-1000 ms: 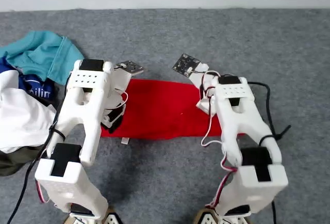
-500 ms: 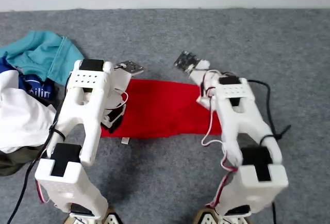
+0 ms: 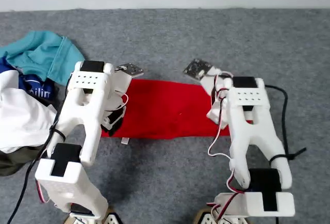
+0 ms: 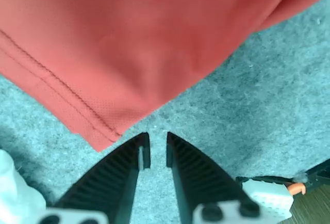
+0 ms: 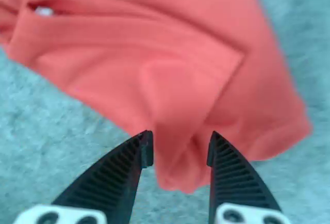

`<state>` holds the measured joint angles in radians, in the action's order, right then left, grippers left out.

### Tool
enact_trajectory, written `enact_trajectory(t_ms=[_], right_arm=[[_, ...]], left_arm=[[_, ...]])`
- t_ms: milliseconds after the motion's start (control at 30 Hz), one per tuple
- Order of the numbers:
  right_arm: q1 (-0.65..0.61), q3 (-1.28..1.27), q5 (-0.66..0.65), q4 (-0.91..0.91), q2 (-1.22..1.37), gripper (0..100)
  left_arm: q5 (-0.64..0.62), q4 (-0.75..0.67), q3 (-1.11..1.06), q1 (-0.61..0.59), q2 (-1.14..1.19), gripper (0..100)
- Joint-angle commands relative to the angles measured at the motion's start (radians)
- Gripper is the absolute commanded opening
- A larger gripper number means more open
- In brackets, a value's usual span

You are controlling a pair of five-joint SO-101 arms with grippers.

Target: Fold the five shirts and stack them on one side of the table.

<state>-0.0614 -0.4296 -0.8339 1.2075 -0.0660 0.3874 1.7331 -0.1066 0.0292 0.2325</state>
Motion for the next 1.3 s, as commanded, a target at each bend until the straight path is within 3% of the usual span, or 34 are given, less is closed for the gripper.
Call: enact_trajectory(t_ms=[0,200,367,567,733,1267], right_arm=[[0.021,-0.077,0.006,-0.091,-0.036,18.4],[0.088,-0.163,0.006,-0.395,-0.035,18.4],[0.122,-0.186,0.005,-0.521,-0.033,18.4],[0.097,-0.187,-0.005,-0.367,-0.044,18.4],[0.044,-0.245,-0.127,-0.163,-0.045,18.4],[0.048,-0.342,-0.124,-0.160,-0.397,18.6]], left_arm=[[0.008,0.018,0.004,0.008,-0.049,6],[0.008,0.018,0.004,0.008,-0.049,6],[0.008,0.018,0.004,0.008,-0.049,6],[0.008,0.018,0.004,0.008,-0.049,6],[0.008,0.018,0.004,0.008,-0.049,6],[0.008,0.018,0.004,0.008,-0.049,6]])
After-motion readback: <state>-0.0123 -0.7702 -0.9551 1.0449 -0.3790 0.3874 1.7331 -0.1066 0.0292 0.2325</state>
